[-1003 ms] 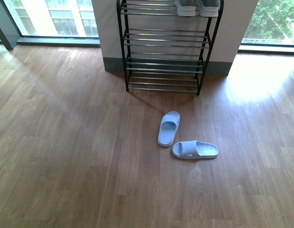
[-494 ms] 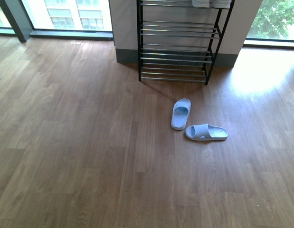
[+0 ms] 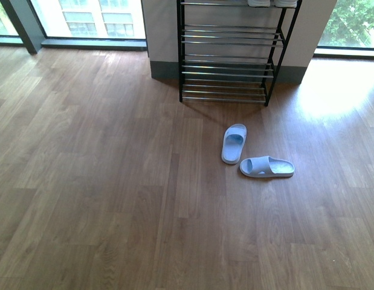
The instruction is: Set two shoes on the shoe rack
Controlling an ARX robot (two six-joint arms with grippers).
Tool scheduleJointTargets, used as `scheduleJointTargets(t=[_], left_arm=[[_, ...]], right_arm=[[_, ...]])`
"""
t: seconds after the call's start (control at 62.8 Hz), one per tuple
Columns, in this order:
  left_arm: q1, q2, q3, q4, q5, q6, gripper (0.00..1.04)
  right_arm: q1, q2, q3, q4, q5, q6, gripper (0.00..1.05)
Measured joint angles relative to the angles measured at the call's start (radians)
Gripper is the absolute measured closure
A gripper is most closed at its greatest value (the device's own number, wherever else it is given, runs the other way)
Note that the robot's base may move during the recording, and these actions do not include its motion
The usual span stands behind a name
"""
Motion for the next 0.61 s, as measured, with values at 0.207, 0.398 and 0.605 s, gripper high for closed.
scheduleJointTargets(t=[0.207,0.398,0.605], left_arm=[[0.0,0.0,0.0,0.0,0.0,0.0,0.09],[0.0,0.0,0.0,0.0,0.0,0.0,0.09],[0.0,0.0,0.0,0.0,0.0,0.0,0.09]], right_arm=[[0.0,0.0,0.0,0.0,0.001,0.0,0.09],[0.0,0.0,0.0,0.0,0.003,0.0,0.09],[0.0,0.0,0.0,0.0,0.003,0.0,0.09]])
